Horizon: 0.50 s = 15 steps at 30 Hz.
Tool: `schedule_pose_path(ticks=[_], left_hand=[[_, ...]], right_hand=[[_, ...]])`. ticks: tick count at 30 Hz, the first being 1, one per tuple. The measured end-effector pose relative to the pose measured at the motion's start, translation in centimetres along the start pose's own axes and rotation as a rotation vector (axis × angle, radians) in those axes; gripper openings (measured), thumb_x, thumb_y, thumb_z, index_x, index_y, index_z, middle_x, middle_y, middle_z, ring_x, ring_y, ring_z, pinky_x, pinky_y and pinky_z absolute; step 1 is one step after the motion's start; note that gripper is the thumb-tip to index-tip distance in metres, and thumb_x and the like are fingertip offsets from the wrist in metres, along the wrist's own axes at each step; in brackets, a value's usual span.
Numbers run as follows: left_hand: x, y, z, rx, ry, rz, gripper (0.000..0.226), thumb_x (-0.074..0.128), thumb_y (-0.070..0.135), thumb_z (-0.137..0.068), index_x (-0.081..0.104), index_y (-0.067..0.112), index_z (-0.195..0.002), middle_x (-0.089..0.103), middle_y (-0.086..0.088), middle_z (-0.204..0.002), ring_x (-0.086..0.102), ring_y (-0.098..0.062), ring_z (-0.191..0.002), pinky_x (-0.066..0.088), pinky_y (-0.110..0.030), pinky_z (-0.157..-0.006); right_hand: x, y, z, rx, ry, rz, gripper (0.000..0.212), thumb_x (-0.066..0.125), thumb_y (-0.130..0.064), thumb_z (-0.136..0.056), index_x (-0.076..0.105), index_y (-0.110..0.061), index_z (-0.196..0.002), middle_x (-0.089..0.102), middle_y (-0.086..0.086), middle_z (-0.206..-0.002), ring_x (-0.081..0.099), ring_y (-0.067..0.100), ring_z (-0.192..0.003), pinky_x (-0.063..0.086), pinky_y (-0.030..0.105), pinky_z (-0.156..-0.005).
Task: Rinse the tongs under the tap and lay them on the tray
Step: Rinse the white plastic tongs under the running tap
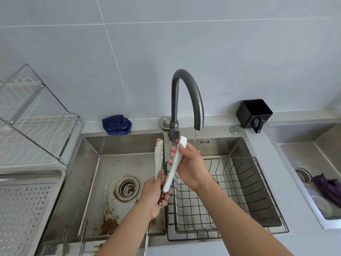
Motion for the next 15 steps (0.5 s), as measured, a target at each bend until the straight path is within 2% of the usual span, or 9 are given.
schedule_pose_path(ticks=[1,3,6,7,9,11,12,14,15], left_hand=[[0.0,0.0,-0.1,0.009,0.013,-0.001,0.040,0.057,0.046,-0.100,0.061,0.006,-0.103,0.059,-0.008,-0.052,0.044,-0.016,-0.037,0.030,-0.019,-0.031],[0.2,-0.2,-0.2,0.041,0.035,-0.015,0.038,0.056,0.044,-0.101,0.064,0.006,-0.101,0.061,-0.010,-0.053,0.046,-0.017,-0.037,0.031,-0.020,-0.032],[0.8,-0.3,-0.3,0.091,0.049,-0.038,0.037,0.056,0.042,-0.101,0.067,0.007,-0.095,0.062,-0.011,-0.054,0.046,-0.018,-0.036,0.031,-0.021,-0.034],[1.0,-0.3,-0.3,0.092,0.052,-0.040,0.037,0.057,0.042,-0.101,0.067,0.008,-0.094,0.061,-0.010,-0.052,0.045,-0.018,-0.035,0.030,-0.020,-0.033],[1.1,-0.3,-0.4,0.074,0.067,-0.045,0.037,0.058,0.042,-0.101,0.066,0.007,-0.093,0.057,-0.009,-0.049,0.043,-0.017,-0.034,0.028,-0.019,-0.031],[0.9,-0.4,-0.5,0.065,0.085,-0.042,0.038,0.058,0.041,-0.101,0.064,0.005,-0.093,0.055,-0.008,-0.048,0.043,-0.017,-0.033,0.028,-0.019,-0.031],[0.8,-0.4,-0.5,0.071,0.094,-0.046,0.038,0.057,0.041,-0.101,0.065,0.005,-0.093,0.055,-0.008,-0.048,0.044,-0.017,-0.033,0.029,-0.020,-0.031],[0.7,-0.4,-0.5,0.106,0.115,-0.060,0.036,0.057,0.040,-0.102,0.068,0.008,-0.092,0.057,-0.008,-0.051,0.045,-0.017,-0.035,0.030,-0.021,-0.032],[0.7,-0.4,-0.5,0.128,0.124,-0.073,0.035,0.056,0.040,-0.102,0.069,0.008,-0.093,0.058,-0.008,-0.052,0.046,-0.017,-0.035,0.030,-0.022,-0.032]], right_hand=[[-0.2,-0.1,0.1,-0.014,-0.002,0.075,0.012,0.062,-0.018,-0.100,0.058,-0.009,-0.107,0.060,0.011,-0.084,0.059,0.022,-0.072,0.053,0.036,-0.068],[-0.4,-0.8,-0.1,-0.043,0.125,0.236,0.023,0.063,-0.031,-0.100,0.059,-0.008,-0.102,0.059,0.010,-0.075,0.059,0.023,-0.063,0.054,0.036,-0.059],[-0.5,-1.6,-0.3,-0.024,0.272,0.265,0.045,0.049,-0.051,-0.104,0.061,-0.008,-0.094,0.056,0.009,-0.063,0.053,0.023,-0.051,0.049,0.032,-0.051],[-0.2,-1.6,-0.3,-0.022,0.232,0.201,0.041,0.048,-0.046,-0.105,0.061,-0.008,-0.094,0.057,0.010,-0.068,0.052,0.022,-0.053,0.048,0.033,-0.053],[0.5,-1.3,0.1,-0.035,0.076,0.070,0.014,0.056,-0.020,-0.102,0.060,-0.006,-0.103,0.063,0.011,-0.084,0.056,0.022,-0.064,0.050,0.035,-0.063],[0.5,-1.0,0.6,-0.067,-0.032,0.083,0.023,0.063,0.001,-0.091,0.058,-0.005,-0.112,0.065,0.013,-0.093,0.059,0.022,-0.072,0.053,0.037,-0.070],[0.3,-0.9,0.7,-0.086,-0.038,0.144,0.026,0.065,0.001,-0.090,0.058,-0.004,-0.114,0.064,0.013,-0.091,0.060,0.023,-0.072,0.054,0.038,-0.071],[0.1,-1.5,0.5,-0.136,0.073,0.271,0.016,0.063,-0.017,-0.099,0.059,-0.006,-0.110,0.061,0.010,-0.080,0.060,0.022,-0.066,0.055,0.038,-0.064],[-0.1,-1.9,0.4,-0.155,0.156,0.335,0.021,0.058,-0.027,-0.103,0.061,-0.006,-0.104,0.060,0.009,-0.074,0.060,0.022,-0.060,0.054,0.038,-0.059]])
Point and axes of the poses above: each hand's wrist, its own z-axis away from the middle knuckle, its own x-axis out of the palm, y = z × x, the point moved 4 cm from there along -z, towards the middle knuckle
